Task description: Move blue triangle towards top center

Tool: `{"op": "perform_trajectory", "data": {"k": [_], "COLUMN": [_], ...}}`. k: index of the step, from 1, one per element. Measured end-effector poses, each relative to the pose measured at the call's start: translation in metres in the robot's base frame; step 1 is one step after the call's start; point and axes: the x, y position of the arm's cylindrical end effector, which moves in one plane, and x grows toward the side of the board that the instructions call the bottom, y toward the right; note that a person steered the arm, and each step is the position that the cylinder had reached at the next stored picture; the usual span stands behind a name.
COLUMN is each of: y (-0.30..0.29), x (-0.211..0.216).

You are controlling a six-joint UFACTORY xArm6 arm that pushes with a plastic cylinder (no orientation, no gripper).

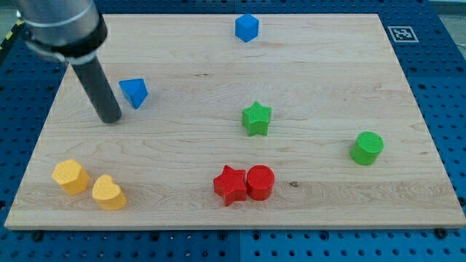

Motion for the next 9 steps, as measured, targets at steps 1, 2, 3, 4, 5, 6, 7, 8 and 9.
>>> {"op": "perform_trajectory", "data": {"k": [1,2,3,4,5,6,7,8,9], "y": [0.0,0.012,0.035,0.059,0.066,0.066,0.066,0.066,0.075], "x": [-0.003,-0.006,-0.024,-0.038,-0.054,-0.065,-0.086,-0.114,-0.134]}}
